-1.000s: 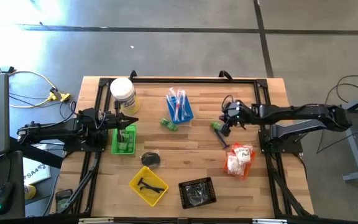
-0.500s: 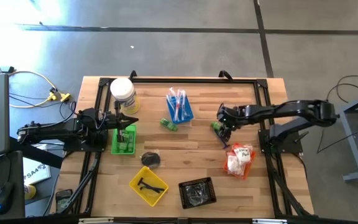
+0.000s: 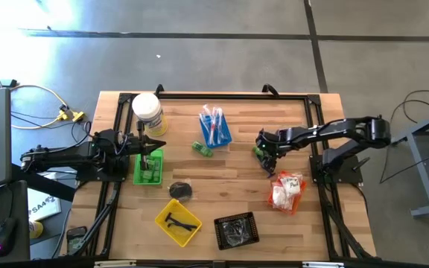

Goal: Pick & Place Travel size toiletries
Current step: Put the green shampoo into the green bin

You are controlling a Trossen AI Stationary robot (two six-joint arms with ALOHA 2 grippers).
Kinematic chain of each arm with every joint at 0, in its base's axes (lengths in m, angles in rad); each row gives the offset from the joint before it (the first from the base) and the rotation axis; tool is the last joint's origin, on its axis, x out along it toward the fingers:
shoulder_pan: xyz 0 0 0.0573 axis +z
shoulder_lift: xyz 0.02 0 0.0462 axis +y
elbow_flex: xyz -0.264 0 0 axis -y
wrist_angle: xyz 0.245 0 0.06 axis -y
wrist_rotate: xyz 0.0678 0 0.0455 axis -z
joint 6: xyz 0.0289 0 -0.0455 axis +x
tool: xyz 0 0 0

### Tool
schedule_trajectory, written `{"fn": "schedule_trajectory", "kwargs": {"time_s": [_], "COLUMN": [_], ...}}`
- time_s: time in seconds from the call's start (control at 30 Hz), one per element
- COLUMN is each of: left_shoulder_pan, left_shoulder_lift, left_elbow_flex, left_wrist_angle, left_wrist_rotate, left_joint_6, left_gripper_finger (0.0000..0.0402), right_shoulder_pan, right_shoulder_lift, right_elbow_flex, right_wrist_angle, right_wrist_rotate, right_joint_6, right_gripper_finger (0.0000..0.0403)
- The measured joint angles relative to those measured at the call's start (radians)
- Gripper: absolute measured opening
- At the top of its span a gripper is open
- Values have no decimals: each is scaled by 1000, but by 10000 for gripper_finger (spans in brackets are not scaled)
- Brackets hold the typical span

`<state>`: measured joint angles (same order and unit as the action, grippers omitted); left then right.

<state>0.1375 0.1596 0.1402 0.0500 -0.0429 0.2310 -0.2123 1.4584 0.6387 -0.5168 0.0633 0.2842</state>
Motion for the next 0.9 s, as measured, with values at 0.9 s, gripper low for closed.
{"fn": "schedule_trajectory", "kwargs": {"time_s": [0.9], "left_shoulder_pan": [0], "left_shoulder_lift": [0], "left_elbow_flex": [0], "left_wrist_angle": [11], "left_wrist_rotate": [0], "left_joint_6": [-1], "left_gripper_finger": [0], "right_shoulder_pan": [-12], "right_shoulder_lift": [-204], "right_elbow_flex": [-2], "right_wrist_angle": [455], "right_wrist_rotate": [-72], "right_joint_6": [-68], "right_gripper_finger": [175]}}
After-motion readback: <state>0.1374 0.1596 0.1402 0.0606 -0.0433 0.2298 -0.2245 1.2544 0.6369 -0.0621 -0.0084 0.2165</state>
